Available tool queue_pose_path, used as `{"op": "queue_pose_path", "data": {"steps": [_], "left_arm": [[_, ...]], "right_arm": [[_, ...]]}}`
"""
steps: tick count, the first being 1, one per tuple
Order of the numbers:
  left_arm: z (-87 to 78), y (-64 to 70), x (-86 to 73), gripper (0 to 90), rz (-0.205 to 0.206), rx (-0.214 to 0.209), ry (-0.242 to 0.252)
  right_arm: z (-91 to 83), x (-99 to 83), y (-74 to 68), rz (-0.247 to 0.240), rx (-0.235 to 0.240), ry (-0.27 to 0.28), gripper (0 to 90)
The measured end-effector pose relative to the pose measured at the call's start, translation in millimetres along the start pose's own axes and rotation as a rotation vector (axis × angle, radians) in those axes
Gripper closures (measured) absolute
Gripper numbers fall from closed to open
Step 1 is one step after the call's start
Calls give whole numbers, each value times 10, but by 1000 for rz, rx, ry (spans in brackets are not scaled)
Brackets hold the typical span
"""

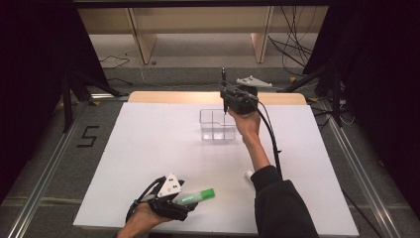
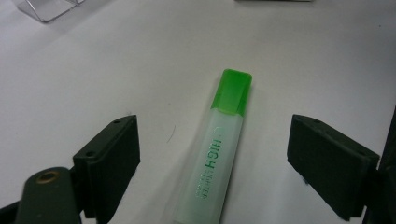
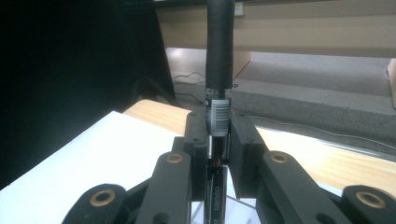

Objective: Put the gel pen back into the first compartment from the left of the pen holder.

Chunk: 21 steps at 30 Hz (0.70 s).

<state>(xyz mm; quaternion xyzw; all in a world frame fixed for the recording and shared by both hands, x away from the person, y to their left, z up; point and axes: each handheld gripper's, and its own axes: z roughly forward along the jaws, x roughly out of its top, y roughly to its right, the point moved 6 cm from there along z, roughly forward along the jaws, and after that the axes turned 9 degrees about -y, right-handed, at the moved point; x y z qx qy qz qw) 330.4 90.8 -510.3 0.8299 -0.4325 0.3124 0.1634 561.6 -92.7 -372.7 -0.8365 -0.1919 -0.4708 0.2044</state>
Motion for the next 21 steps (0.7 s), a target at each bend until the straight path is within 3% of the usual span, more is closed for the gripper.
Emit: {"op": "queue_pose_path", "data": {"steps": [10, 21], "left_arm": [[-13, 1, 1, 176, 5, 3, 4], [-15, 0, 0, 194, 10, 16, 12]], "right_arm": [[258, 16, -274, -35, 30, -24, 796], [359, -23, -317, -29, 29, -36, 796]]}}
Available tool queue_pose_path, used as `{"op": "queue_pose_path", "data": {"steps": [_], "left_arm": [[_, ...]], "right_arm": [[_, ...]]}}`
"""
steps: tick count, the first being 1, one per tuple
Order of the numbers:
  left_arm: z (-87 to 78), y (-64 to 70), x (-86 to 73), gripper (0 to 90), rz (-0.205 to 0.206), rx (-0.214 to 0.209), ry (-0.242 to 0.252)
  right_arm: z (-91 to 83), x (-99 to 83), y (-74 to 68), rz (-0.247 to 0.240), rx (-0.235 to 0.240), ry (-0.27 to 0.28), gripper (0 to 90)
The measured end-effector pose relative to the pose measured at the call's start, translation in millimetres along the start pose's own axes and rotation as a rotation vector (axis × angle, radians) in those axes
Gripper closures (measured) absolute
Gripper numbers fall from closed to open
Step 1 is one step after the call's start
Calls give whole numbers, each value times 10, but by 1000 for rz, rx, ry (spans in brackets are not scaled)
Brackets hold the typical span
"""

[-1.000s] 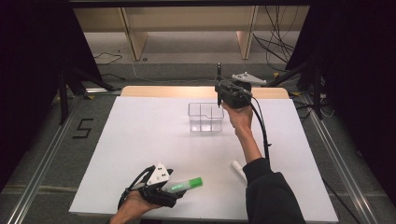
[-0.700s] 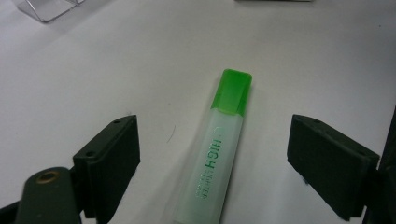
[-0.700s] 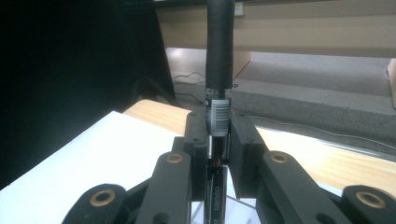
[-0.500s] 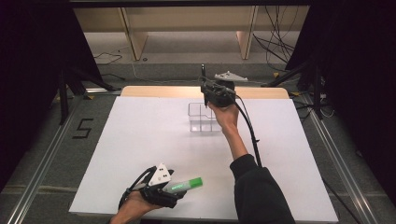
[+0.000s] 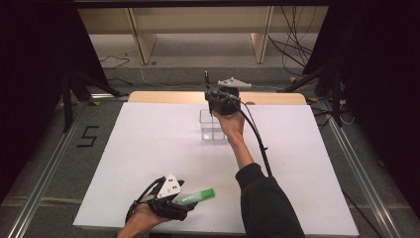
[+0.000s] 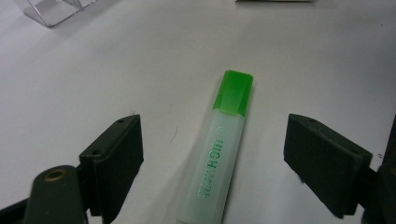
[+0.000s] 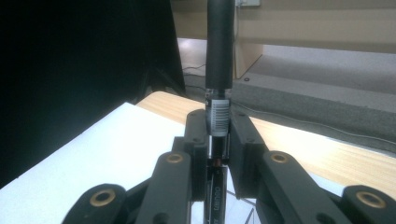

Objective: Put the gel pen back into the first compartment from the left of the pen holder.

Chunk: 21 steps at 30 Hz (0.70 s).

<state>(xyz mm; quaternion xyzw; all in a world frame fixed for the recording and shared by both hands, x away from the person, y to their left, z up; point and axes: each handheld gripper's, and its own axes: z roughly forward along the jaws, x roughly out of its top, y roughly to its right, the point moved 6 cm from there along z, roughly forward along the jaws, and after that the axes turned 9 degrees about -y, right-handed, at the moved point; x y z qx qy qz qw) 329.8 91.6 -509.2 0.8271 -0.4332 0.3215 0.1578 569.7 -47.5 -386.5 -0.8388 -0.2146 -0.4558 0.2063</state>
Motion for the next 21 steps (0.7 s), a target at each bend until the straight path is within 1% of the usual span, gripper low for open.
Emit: {"op": "queue_pose_path", "data": {"steps": [3, 6, 8, 11, 15, 21], "left_arm": [[-5, 5, 6, 194, 1, -4, 2], [-3, 5, 4, 194, -1, -8, 1], [-1, 4, 0, 194, -1, -8, -5], [0, 11, 4, 193, -5, -13, 1], [-3, 8, 0, 193, -3, -11, -3], [-4, 8, 0, 193, -7, -13, -1]], "right_arm": [[16, 1, 11, 11, -1, 0, 797], [33, 1, 13, 6, -3, -1, 797], [50, -1, 2, 8, -3, -4, 797], [77, -9, -29, 7, 1, -5, 797], [137, -54, -65, -5, 1, -22, 797], [204, -109, -91, -7, 0, -40, 796]]}}
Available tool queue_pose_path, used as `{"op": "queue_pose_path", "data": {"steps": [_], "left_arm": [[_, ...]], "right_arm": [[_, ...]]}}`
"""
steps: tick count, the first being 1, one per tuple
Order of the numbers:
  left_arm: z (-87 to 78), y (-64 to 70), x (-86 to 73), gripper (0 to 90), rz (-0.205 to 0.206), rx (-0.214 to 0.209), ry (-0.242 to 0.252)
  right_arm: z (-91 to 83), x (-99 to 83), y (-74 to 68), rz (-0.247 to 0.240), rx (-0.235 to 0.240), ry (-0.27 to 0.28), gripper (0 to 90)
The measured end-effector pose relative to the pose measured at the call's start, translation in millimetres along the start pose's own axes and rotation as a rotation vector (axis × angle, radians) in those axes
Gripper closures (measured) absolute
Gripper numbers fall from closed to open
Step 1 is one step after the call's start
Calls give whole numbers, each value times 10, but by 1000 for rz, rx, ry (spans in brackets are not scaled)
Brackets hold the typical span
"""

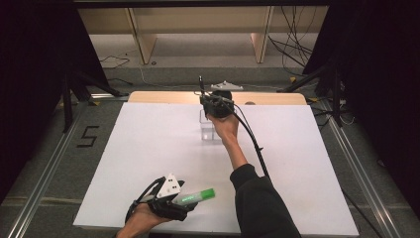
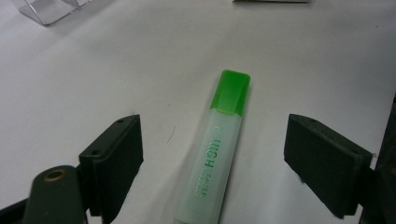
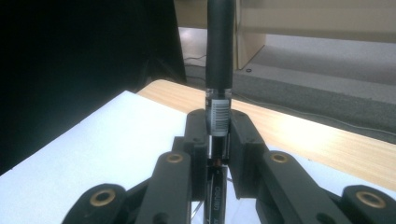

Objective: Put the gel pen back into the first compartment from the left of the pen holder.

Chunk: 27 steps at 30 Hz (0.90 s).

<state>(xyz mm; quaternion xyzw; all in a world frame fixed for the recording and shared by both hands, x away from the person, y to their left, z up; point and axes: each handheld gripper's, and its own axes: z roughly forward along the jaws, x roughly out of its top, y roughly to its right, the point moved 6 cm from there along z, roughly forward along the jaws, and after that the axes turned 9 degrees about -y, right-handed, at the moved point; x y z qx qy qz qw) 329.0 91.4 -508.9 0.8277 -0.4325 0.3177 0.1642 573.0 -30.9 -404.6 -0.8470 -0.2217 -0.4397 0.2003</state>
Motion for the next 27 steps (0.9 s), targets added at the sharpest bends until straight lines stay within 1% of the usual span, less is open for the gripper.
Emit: {"op": "queue_pose_path", "data": {"steps": [7, 10, 12, 13, 14, 15, 16, 17, 18, 19, 20, 21, 22, 23, 25, 26, 27], "left_arm": [[4, 5, -4, 193, 1, -5, -7], [5, 9, -2, 193, 2, -6, -6], [4, 9, -1, 193, 2, -5, -6], [5, 8, -2, 193, 2, -5, -6], [5, 9, -4, 193, 1, -6, -6], [5, 7, -4, 193, 0, -6, -7], [5, 5, -4, 193, 1, -6, -7], [6, 4, -4, 193, 1, -5, -7], [5, 4, -5, 193, 4, -5, -9], [6, 6, -4, 193, 2, -5, -7], [7, 3, -5, 193, 6, 0, -7], [6, 2, -7, 193, 10, -1, -10], [7, 3, -7, 193, 9, -1, -11], [9, 8, -6, 193, 5, -4, -10], [15, 6, -8, 193, 9, -2, -11], [19, 6, -11, 193, 10, 0, -14], [19, 6, -11, 193, 10, 0, -14]], "right_arm": [[25, -31, 34, 8, -10, -14, 796], [39, -44, 33, 1, -11, -19, 794], [51, -59, 36, 1, -17, -32, 792], [58, -74, 47, 12, -30, -48, 696], [53, -71, 45, 27, -16, -53, 621], [42, -60, 37, 38, 1, -50, 597], [42, -60, 37, 38, 1, -50, 597], [13, -45, 29, 36, 3, -45, 591], [-53, -3, 18, 14, -5, -29, 575], [-53, -3, 18, 14, -5, -29, 575], [-133, 39, 15, 11, 2, -12, 560], [-133, 39, 15, 11, 2, -12, 560], [-178, 55, 8, 11, 11, -6, 559], [-222, 67, -3, 1, 17, -2, 554], [-310, 73, -35, -25, 27, -7, 532], [-391, 61, -74, -42, 60, -10, 507], [-391, 61, -74, -42, 60, -10, 507]]}}
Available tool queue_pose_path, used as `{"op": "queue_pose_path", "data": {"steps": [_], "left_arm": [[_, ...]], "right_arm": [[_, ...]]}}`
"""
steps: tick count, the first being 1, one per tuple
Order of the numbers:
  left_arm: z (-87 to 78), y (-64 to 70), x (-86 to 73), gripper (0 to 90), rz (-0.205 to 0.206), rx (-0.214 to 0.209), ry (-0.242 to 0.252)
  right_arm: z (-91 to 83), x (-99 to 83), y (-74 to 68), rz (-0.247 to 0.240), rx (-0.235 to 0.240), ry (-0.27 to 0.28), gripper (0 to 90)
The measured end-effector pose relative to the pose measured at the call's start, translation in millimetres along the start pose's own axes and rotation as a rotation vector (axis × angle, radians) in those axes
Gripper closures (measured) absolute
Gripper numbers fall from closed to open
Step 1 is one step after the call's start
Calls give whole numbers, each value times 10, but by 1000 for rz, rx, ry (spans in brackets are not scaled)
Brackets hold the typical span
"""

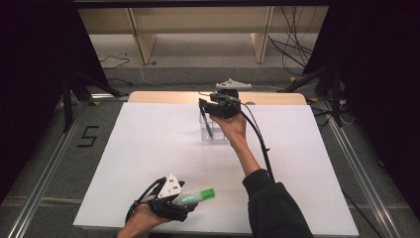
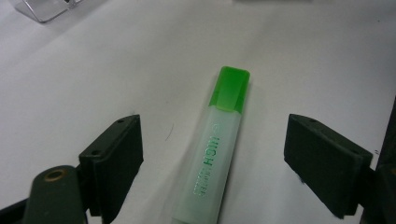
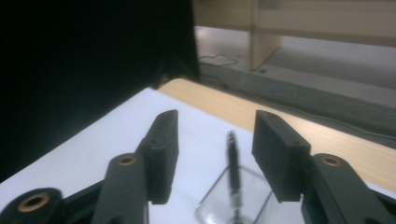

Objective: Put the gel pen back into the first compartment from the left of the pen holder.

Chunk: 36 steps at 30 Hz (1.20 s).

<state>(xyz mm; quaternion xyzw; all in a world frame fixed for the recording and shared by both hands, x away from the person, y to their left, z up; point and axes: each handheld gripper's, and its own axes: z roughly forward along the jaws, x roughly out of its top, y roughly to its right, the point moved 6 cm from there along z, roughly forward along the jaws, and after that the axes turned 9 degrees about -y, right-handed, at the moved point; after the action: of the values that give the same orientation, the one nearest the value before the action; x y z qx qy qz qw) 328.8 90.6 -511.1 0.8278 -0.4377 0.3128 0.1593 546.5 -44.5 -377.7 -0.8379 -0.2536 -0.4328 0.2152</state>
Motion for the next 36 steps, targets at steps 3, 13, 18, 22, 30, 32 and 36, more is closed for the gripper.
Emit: {"op": "queue_pose_path", "data": {"steps": [3, 13, 18, 22, 30, 32, 36], "left_arm": [[5, 2, 0, 193, -1, 2, 0], [31, 6, -13, 191, 12, 7, -19], [40, 6, -15, 191, 10, 10, -22], [56, 12, -17, 191, 16, 12, -27], [82, 35, -16, 191, 27, 15, -36], [76, 36, -16, 191, 31, 18, -37], [74, 32, -17, 191, 27, 16, -36]], "right_arm": [[-164, -92, -118, -42, 74, -16, 446], [-614, -435, -354, -101, 188, -5, 380], [-834, -704, -421, -117, 211, -4, 367], [-957, -895, -374, -108, 197, 5, 365], [-1138, -1347, -211, -52, 161, -18, 353], [-1241, -1335, -175, -56, 138, 5, 357], [-1310, -1308, -186, -72, 124, 10, 351]]}}
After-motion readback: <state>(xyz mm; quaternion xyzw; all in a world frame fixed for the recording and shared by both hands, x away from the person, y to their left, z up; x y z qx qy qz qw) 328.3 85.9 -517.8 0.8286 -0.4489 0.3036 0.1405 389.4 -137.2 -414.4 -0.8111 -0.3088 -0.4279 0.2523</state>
